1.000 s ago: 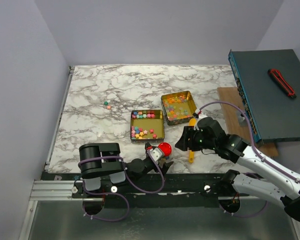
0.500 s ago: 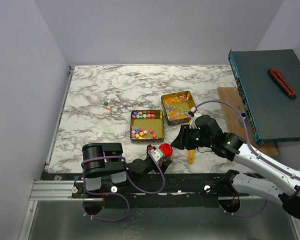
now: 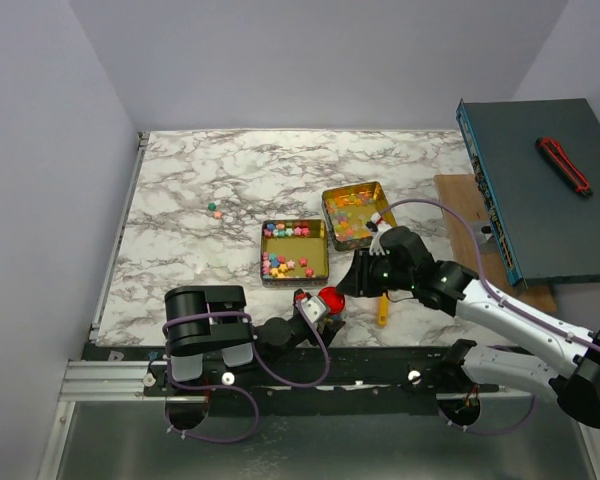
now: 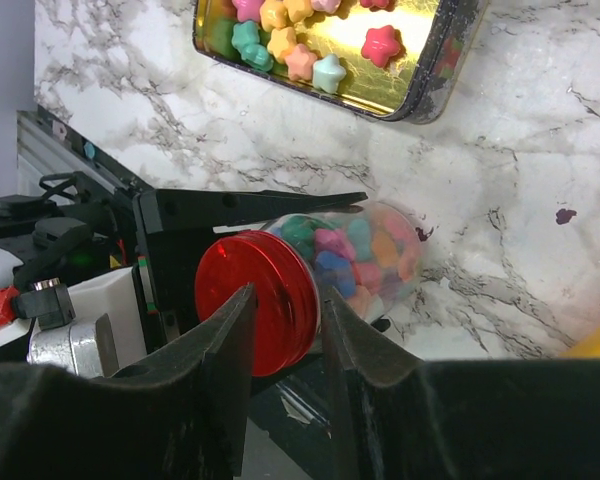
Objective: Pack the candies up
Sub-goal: Screw the bottle lid onto the packing bottle.
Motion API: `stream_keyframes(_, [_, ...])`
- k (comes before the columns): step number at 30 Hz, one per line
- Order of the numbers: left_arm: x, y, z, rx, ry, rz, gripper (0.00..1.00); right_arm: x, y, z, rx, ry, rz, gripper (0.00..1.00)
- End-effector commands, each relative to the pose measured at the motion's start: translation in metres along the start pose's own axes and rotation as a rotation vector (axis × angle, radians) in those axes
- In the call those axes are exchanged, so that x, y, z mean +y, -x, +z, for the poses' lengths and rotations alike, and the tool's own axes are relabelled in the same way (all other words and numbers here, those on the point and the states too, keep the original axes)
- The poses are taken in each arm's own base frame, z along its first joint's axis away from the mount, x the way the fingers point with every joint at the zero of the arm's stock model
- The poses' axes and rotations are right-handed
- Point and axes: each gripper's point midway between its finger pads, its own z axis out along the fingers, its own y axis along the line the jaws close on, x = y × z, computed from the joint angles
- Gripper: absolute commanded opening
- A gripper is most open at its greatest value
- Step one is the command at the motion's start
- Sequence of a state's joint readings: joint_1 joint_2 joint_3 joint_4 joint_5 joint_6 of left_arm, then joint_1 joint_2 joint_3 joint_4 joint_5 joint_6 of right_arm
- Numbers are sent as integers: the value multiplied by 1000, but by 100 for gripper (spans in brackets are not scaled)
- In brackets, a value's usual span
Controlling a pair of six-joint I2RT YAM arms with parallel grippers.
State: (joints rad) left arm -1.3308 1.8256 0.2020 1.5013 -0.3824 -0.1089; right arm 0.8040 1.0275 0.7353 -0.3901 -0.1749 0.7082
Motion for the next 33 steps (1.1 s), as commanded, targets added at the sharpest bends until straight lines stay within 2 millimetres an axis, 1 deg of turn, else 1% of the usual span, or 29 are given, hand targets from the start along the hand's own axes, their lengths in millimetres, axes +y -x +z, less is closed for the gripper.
stream_keyframes(1, [-13, 12, 0, -54, -55, -72, 50, 10, 3, 4, -1, 47, -19, 34])
stream_keyframes(5, [-12, 12, 1, -56, -52, -80, 50, 9, -3, 6, 22, 55, -14, 29])
stream_keyframes(8, [-12, 10, 1, -51, -47, -82, 50, 3, -9, 8, 33, 43, -3, 27])
stream_keyframes(11, [-11, 9, 2, -50, -40, -85, 50, -1, -17, 8, 55, 41, 11, 17])
stream_keyframes(13, [-9, 9, 2, -49, -30, -86, 50, -2, -21, 7, 60, 43, 23, 13])
stream_keyframes(16, [-6, 9, 2, -51, -9, -90, 51, -5, -28, 5, 71, 46, 38, 12])
stream_keyframes(23, [4, 6, 3, -46, 49, -95, 51, -11, -52, -4, 119, 46, 81, 5])
stream_keyframes(29, [8, -3, 5, -10, 75, -87, 51, -7, -73, -15, 135, 85, 129, 4])
stream_keyframes(33, [8, -1, 6, -12, 73, -89, 51, -1, -88, -18, 160, 104, 142, 4])
